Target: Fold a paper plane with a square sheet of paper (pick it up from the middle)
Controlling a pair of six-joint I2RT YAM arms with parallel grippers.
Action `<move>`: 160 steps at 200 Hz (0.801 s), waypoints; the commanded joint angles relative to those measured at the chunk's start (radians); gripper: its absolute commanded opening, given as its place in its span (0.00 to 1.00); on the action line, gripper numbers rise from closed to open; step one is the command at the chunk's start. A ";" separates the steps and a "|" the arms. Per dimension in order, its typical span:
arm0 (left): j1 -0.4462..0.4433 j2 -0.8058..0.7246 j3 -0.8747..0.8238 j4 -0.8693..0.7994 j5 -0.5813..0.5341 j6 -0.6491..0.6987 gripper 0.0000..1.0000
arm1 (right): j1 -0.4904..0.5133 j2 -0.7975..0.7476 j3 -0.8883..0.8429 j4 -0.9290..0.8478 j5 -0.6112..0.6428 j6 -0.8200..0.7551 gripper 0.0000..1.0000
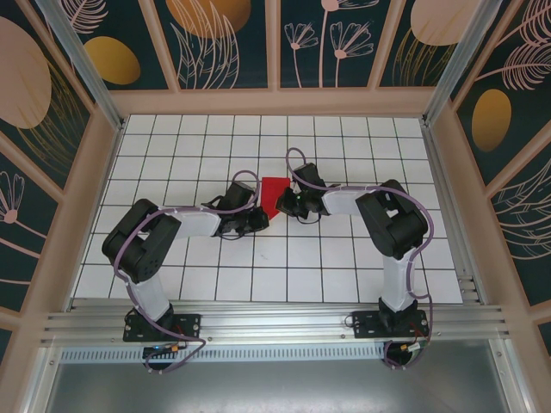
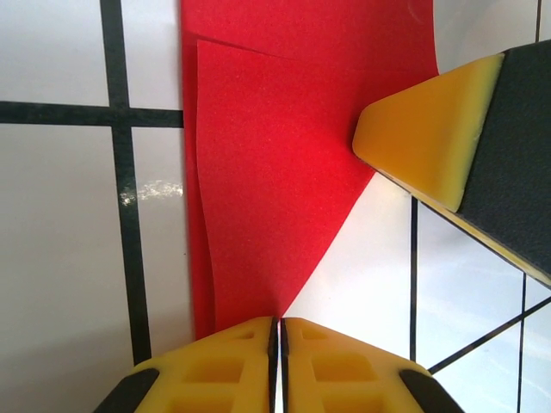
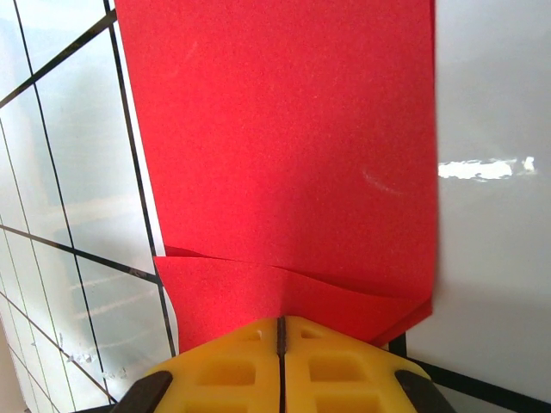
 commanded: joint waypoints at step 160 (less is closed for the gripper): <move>0.002 0.033 -0.040 -0.016 -0.085 0.021 0.08 | 0.001 -0.025 -0.027 -0.008 -0.006 -0.056 0.07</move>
